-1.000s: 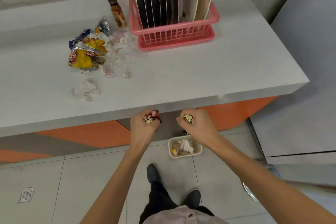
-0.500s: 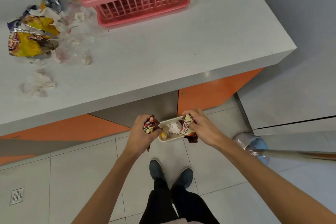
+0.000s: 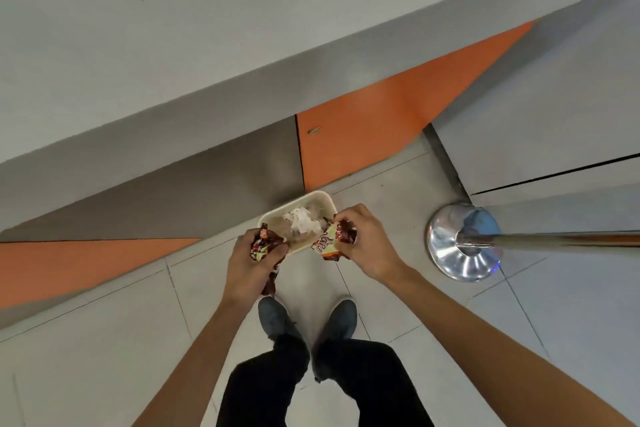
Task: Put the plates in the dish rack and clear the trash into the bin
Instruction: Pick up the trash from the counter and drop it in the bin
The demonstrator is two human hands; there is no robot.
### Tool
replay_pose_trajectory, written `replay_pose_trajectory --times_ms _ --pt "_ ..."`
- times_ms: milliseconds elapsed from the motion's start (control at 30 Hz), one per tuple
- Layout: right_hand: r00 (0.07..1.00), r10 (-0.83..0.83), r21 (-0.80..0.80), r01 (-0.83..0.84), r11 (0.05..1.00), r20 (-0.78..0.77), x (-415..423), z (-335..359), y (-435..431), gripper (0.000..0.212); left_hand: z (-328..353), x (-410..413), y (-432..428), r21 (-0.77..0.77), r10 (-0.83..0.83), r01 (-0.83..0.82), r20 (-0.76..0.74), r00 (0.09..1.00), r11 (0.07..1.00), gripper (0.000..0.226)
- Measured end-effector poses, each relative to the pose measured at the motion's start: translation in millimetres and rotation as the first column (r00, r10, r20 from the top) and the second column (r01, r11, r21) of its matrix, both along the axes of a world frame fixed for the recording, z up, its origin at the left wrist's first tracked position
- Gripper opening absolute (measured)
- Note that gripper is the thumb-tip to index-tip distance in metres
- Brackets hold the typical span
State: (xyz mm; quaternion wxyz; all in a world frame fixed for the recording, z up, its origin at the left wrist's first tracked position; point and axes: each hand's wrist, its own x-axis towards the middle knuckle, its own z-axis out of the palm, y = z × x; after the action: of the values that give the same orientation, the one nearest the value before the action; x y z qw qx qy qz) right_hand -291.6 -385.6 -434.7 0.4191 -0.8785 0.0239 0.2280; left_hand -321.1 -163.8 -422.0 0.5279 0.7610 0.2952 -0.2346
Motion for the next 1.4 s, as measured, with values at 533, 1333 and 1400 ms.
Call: replay_pose_trajectory --times_ms 533,1333,1400 --pt "0.999 0.027 -0.234 -0.023 0.972 0.017 62.6 -268.7 48.9 0.027 -206.9 53.6 -1.7 0.026 0.003 -0.003 -0.006 1.0 1.0 0.016" --pt "0.887 0.17 -0.333 -0.33 0.883 -0.43 97.3 -386.9 71.3 0.034 -311.2 48.4 2.9 -0.125 0.001 0.006 0.054 0.999 0.992 0.007" --pt "0.908 0.203 -0.341 -0.334 0.879 -0.366 99.5 -372.1 64.9 0.021 -307.1 53.2 4.8 -0.135 0.017 -0.01 0.053 0.998 0.991 0.005"
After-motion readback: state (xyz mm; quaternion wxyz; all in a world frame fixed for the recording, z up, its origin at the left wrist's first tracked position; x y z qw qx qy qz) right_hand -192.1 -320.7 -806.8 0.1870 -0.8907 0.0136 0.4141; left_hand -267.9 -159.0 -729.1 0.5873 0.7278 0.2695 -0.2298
